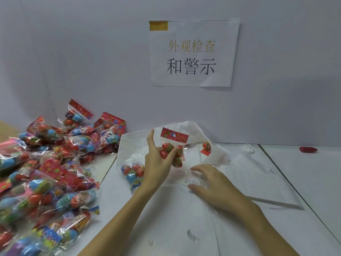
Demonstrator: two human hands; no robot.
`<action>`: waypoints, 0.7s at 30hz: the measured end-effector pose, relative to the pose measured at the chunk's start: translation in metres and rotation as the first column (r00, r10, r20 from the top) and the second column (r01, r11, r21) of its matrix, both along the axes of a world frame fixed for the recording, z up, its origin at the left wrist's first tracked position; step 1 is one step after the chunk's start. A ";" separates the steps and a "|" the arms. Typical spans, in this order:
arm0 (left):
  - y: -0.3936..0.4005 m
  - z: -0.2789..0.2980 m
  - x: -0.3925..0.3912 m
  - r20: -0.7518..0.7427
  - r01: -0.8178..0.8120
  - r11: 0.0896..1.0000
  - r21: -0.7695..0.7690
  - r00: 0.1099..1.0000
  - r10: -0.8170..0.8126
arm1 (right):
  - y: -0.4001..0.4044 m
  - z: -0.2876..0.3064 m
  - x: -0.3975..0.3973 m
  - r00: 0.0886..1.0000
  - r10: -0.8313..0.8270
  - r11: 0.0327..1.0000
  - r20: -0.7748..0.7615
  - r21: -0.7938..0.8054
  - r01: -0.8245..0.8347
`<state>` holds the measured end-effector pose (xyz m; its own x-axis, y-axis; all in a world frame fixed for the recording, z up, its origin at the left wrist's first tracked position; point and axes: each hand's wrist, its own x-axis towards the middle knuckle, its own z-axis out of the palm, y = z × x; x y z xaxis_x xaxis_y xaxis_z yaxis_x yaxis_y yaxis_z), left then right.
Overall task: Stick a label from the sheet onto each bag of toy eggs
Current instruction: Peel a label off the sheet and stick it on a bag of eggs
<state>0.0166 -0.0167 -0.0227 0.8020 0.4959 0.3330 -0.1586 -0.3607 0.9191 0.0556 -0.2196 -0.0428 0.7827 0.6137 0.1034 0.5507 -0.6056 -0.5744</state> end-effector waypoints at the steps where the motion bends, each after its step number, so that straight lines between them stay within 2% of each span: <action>1: 0.002 -0.004 0.001 0.039 -0.004 0.995 0.099 0.999 0.000 | 0.002 -0.002 0.000 1.000 0.015 0.999 0.025 -0.041 -0.014; 3: 0.005 -0.007 0.003 0.074 0.043 0.963 0.267 0.995 -0.065 | 0.005 -0.003 0.001 0.998 -0.007 0.999 0.062 -0.033 0.009; 5: 0.010 -0.011 0.005 0.031 0.101 0.913 0.396 0.992 -0.123 | 0.006 -0.003 0.002 0.997 -0.025 1.000 0.077 -0.012 0.026; 8: 0.015 -0.016 0.003 -0.051 0.125 0.825 0.551 0.992 -0.116 | 0.005 -0.006 0.005 0.995 -0.015 1.000 0.098 -0.008 0.016; 13: 0.022 -0.015 0.000 -0.192 0.321 0.685 0.654 0.946 -0.260 | 0.007 -0.009 0.005 0.992 -0.033 0.999 0.120 0.003 0.033; 16: 0.026 -0.012 -0.004 -0.302 0.407 0.589 0.698 0.913 -0.273 | 0.009 -0.008 0.005 0.991 -0.055 0.998 0.121 0.010 0.054; 21: 0.029 -0.013 -0.003 -0.322 0.397 0.627 0.670 0.917 -0.236 | 0.013 -0.004 0.006 0.990 -0.071 0.997 0.120 0.013 0.069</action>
<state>0.0131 0.0119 -0.0358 0.9468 -0.1256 0.2965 -0.2483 -0.8709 0.4242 0.0619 -0.2068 -0.0469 0.8053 0.5564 0.2045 0.5724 -0.6401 -0.5124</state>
